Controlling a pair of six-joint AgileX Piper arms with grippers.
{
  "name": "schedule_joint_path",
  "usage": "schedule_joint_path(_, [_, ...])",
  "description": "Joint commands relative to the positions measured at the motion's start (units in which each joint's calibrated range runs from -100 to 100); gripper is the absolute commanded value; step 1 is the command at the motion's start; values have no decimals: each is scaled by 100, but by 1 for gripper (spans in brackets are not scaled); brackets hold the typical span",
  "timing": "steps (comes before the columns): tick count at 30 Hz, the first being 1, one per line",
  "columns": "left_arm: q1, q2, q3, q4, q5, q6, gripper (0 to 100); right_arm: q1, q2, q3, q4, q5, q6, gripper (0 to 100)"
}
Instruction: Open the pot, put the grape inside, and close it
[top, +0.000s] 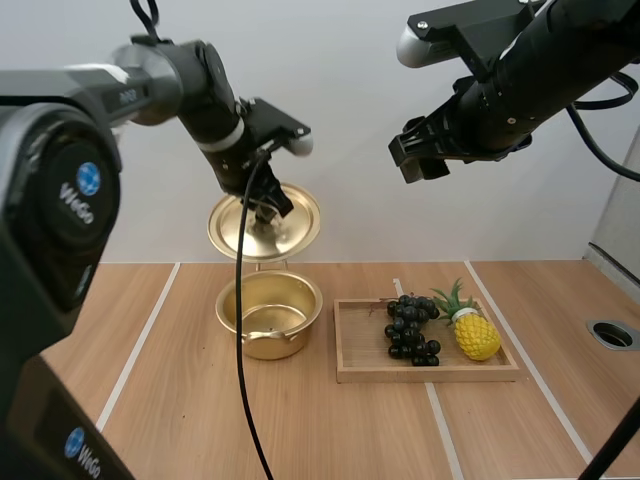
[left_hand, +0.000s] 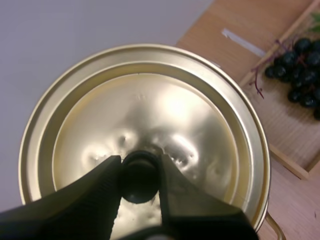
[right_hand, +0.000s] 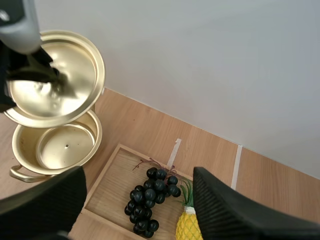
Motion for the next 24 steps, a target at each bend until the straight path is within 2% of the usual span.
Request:
schedule_joint_path(1, [-14, -584, -421, -39, -39, -199, 0, -19, -38, -22, 4, 0, -6, 100])
schedule_joint_path(9, [-14, -1819, -1564, -5, -256, -830, 0, -19, -38, -22, 4, 0, -6, 100])
schedule_joint_path(14, [-14, -2412, -2138, 366, -938, -1423, 0, -19, -38, -22, 4, 0, -6, 100])
schedule_joint_path(20, [-14, -2873, -2862, 758, -1970, -1677, 0, -19, -38, -22, 4, 0, -6, 100])
schedule_joint_path(24, [-14, -3030, -3453, 923, -2400, -2045, 0, -19, -26, -22, -23, 0, 230, 100])
